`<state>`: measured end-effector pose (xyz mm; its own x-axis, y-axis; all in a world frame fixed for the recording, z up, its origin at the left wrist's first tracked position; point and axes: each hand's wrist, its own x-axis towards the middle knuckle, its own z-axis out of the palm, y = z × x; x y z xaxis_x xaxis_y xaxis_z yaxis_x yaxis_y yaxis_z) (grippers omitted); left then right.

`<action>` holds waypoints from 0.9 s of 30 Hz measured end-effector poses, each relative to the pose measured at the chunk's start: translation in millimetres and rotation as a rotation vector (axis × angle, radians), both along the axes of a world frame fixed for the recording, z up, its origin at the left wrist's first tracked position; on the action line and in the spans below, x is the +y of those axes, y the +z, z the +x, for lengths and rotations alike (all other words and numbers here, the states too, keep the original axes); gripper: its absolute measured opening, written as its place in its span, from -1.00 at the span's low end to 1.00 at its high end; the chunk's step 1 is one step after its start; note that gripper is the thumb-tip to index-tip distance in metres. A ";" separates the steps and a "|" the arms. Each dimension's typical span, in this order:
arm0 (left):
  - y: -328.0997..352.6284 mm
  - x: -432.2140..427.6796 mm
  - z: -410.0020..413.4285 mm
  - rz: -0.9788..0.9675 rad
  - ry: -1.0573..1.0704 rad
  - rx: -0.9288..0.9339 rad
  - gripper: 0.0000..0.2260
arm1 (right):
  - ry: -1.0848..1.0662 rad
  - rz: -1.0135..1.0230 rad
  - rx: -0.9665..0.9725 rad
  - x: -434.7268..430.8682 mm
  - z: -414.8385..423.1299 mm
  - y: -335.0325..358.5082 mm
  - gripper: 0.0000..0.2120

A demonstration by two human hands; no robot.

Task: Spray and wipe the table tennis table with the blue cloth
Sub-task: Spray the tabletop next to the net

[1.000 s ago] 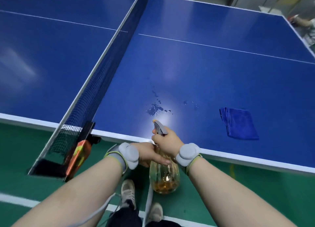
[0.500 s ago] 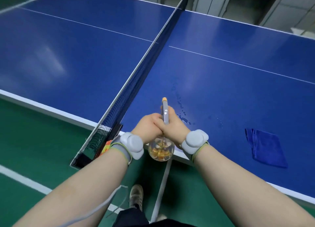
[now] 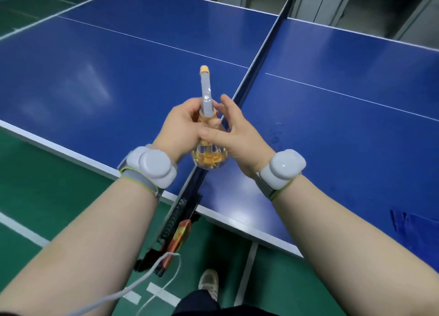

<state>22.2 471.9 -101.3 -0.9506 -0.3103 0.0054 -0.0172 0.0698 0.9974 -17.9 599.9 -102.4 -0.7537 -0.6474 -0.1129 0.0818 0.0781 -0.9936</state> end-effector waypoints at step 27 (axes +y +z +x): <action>-114.5 -77.6 -55.1 -0.193 0.152 -0.343 -0.83 | -0.283 0.233 -0.160 -39.1 -61.7 -65.4 -0.64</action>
